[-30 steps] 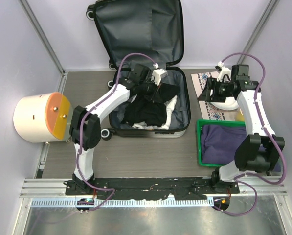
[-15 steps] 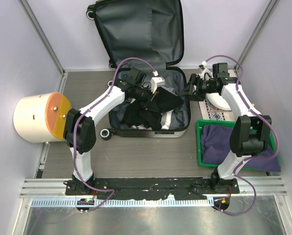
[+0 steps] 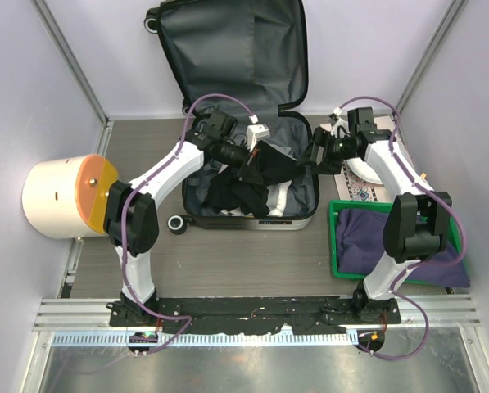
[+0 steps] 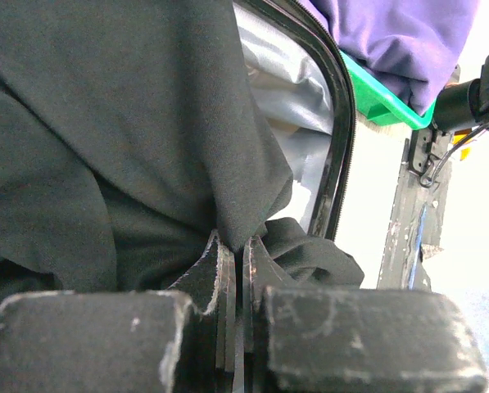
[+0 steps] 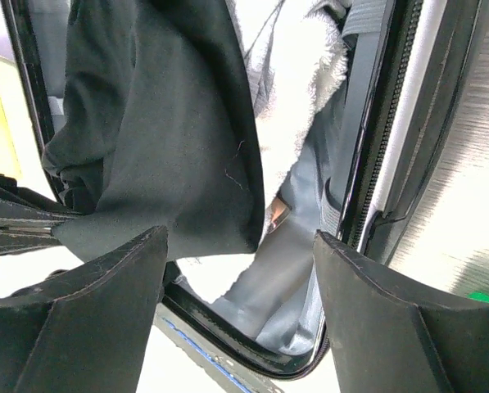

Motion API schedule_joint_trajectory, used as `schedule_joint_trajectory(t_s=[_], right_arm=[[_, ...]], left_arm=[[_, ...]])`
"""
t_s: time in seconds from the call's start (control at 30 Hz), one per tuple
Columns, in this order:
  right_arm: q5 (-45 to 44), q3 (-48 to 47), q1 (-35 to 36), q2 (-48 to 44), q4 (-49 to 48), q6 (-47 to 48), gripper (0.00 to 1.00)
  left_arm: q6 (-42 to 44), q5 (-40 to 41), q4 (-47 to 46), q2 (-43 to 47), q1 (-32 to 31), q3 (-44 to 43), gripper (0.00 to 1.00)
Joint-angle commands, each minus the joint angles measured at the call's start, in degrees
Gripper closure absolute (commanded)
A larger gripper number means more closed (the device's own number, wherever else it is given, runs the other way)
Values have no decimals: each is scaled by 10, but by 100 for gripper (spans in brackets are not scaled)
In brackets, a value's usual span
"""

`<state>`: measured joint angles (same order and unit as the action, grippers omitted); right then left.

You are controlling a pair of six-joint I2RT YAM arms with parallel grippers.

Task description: Open, take out, and arrange the luggage

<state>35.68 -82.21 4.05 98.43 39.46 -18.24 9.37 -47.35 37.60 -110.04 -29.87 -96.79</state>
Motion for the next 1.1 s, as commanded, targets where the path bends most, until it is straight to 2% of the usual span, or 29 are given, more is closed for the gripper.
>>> schedule_joint_trajectory(t_s=[0.0, 0.13, 0.27, 0.43, 0.53, 0.63, 0.67, 0.73, 0.77, 0.87, 1.07], right_arm=[[9, -37, 6, 13, -4, -20, 19], [70, -40, 25, 36, -42, -63, 15], [88, -43, 45, 59, -63, -89, 15], [105, -50, 46, 91, -78, -115, 15], [135, -58, 48, 105, -108, -146, 19], [160, -80, 48, 104, -132, -162, 32], [160, -87, 47, 100, -134, -165, 42], [157, -94, 47, 89, -132, -162, 55], [156, -94, 46, 73, -131, -154, 71], [133, -90, 44, 39, -95, -123, 99], [60, -66, 3, -25, -6, -50, 99]], left_arm=[[1, -38, 8, 43, 12, -6, 100], [34, -45, 32, 46, 13, -7, 100], [42, -52, 41, 54, 13, 2, 100], [45, -59, 41, 72, 16, 20, 100], [57, -58, 47, 78, 16, 28, 100], [64, -56, 55, 80, 16, 28, 100], [65, -58, 57, 80, 16, 27, 100], [69, -51, 58, 81, 11, 24, 100], [68, -50, 56, 81, 9, 23, 100], [75, -45, 55, 83, -5, 20, 100], [94, -14, 41, 102, -35, 48, 100]])
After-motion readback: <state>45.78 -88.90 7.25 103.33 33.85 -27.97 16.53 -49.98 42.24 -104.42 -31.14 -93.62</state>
